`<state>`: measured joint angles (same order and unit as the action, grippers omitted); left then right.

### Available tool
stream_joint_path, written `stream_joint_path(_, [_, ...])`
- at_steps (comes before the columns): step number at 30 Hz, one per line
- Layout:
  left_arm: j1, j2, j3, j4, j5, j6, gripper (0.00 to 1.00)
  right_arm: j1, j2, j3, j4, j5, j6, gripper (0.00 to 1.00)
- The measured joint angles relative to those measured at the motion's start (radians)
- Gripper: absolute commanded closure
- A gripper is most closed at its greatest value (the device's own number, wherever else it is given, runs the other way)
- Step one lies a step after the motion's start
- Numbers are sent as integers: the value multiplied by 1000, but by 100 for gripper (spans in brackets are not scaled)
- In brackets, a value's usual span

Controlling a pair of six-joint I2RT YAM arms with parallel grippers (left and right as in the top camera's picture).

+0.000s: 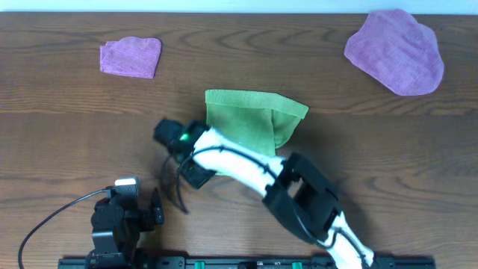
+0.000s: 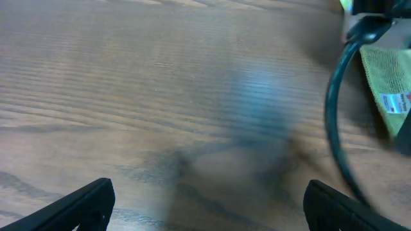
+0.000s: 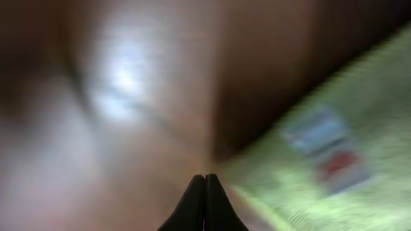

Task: Fold the cloth
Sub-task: 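Lay the green cloth flat and release it with the right gripper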

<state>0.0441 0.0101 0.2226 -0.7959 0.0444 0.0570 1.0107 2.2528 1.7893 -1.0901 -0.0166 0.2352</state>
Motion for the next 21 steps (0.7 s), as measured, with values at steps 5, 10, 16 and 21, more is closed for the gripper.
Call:
stream_joint_path(5, [0,0,0,0,0,0,5,9,-33,0,2,24,3,98])
stream_joint_path(10, [0,0,0,0,0,0,5,-61,-37,0,-11,108,3,99])
stream_joint_path(16, [0,0,0,0,0,0,5,-196,-89,0,-58,237,3,99])
stream_joint_path(21, [0,0,0,0,0,0,5,-320,-142,0,-113,315,3,99])
